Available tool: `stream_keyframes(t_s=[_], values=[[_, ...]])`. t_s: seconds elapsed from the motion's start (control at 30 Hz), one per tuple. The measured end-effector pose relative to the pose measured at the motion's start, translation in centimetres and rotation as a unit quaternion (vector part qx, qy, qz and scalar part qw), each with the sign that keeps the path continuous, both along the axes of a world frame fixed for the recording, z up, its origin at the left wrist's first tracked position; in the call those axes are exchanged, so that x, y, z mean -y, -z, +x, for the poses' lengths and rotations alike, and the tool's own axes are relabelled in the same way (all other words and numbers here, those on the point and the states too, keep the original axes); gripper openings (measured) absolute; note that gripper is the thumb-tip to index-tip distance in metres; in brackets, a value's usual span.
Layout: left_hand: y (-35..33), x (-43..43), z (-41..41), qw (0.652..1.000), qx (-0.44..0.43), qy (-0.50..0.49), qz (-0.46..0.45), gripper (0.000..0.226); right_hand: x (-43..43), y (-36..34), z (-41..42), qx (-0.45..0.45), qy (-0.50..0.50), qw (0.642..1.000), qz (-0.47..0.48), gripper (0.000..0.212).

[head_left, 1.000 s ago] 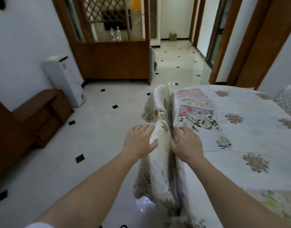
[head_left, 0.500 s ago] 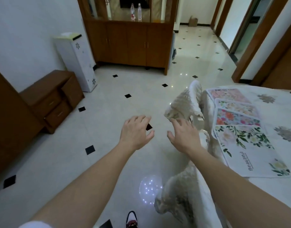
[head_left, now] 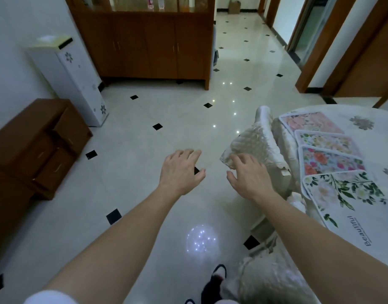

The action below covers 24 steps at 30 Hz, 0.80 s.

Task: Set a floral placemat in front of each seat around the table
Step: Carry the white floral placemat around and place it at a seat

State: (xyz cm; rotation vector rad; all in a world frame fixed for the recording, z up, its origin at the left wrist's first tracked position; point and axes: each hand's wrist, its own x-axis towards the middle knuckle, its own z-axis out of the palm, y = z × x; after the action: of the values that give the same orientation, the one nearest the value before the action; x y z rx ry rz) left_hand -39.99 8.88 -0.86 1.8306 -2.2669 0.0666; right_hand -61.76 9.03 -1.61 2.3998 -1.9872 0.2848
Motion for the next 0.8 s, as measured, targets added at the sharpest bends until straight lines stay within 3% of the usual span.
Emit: stream_keyframes(t_s=[0.37,0.6,0.8], values=[[-0.5,14.9,-8.2,0.993,0.035,0.11,0.002,0.06,11.5,1.4,-7.1,0.027,0.095,0.995,-0.013,0.043],[-0.9,24.9,-20.6,0.972,0.068,0.224,0.004,0.058,18.5,2.4,-17.7,0.079,0.202,0.976,-0.013,0.045],[0.4,27.2,-33.4,0.927,0.072,0.367,0.024,0.061,15.4,4.1,-27.8,0.095,0.34,0.935,0.022,0.053]])
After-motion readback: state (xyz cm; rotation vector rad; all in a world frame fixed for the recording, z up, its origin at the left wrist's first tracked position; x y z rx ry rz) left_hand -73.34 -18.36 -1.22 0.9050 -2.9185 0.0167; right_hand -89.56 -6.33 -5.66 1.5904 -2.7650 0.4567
